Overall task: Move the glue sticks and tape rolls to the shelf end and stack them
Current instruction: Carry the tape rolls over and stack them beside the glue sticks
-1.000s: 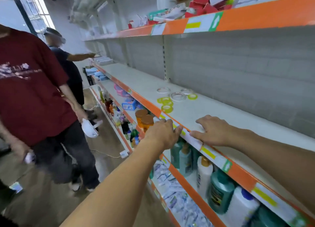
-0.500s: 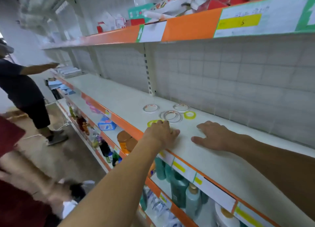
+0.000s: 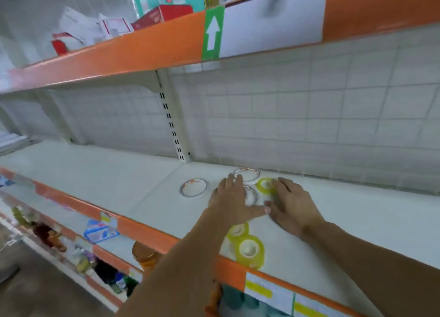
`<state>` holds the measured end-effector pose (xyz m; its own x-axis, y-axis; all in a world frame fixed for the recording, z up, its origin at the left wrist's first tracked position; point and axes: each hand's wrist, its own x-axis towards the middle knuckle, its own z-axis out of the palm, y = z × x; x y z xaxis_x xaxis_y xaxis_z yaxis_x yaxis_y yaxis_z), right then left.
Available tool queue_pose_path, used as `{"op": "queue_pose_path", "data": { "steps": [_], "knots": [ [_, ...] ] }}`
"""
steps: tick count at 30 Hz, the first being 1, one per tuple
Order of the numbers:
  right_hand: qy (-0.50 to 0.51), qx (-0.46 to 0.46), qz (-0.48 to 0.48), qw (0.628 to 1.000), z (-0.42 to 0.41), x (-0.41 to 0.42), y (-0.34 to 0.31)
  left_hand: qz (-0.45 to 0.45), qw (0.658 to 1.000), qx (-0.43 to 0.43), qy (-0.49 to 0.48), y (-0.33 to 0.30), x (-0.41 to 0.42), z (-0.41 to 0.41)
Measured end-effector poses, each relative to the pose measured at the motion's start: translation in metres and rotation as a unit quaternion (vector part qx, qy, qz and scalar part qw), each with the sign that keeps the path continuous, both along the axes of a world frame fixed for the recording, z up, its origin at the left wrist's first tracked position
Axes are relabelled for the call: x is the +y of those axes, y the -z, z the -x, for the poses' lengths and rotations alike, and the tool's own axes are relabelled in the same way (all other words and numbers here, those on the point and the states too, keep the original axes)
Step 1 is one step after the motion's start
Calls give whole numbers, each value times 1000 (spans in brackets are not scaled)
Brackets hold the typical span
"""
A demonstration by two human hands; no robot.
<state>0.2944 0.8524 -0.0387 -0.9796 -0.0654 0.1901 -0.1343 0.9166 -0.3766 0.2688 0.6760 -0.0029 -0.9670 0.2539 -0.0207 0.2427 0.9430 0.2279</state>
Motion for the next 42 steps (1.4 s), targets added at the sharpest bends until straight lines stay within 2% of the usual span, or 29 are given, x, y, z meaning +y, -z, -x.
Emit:
{"op": "queue_pose_path", "data": {
  "steps": [3, 9, 14, 17, 20, 26, 31, 32, 35, 38, 42],
  "knots": [
    [30, -1, 6, 1000, 4, -4, 3, -27, 1000, 0, 6, 19, -5, 11],
    [43, 34, -4, 998, 2, -5, 5, -85, 993, 81, 17, 34, -6, 10],
    [51, 76, 7, 996, -4, -7, 1, -84, 988, 126, 20, 33, -2, 6],
    [66, 88, 53, 993, -11, -1, 0, -100, 990, 89, 43, 29, 14, 1],
    [122, 77, 97, 985, -20, 9, -1, -117, 989, 47, 73, 29, 34, -5],
    [147, 14, 103, 984, -40, 40, 0, -110, 986, 45, 121, 27, 69, -9],
    [159, 7, 110, 981, -53, 59, 1, -142, 969, -25, 201, 27, 78, -5],
    [163, 9, 116, 980, -54, 60, 1, -158, 963, -12, 220, 26, 74, -2],
    [140, 10, 98, 985, -57, 55, -1, -196, 936, 98, 277, 23, 58, 14],
    [100, -3, 81, 992, -53, 46, 2, -137, 945, 132, 265, 28, 44, 45],
    [63, -18, 6, 998, -44, 39, 10, -51, 975, 57, 206, 37, 44, 66]
  ]
}}
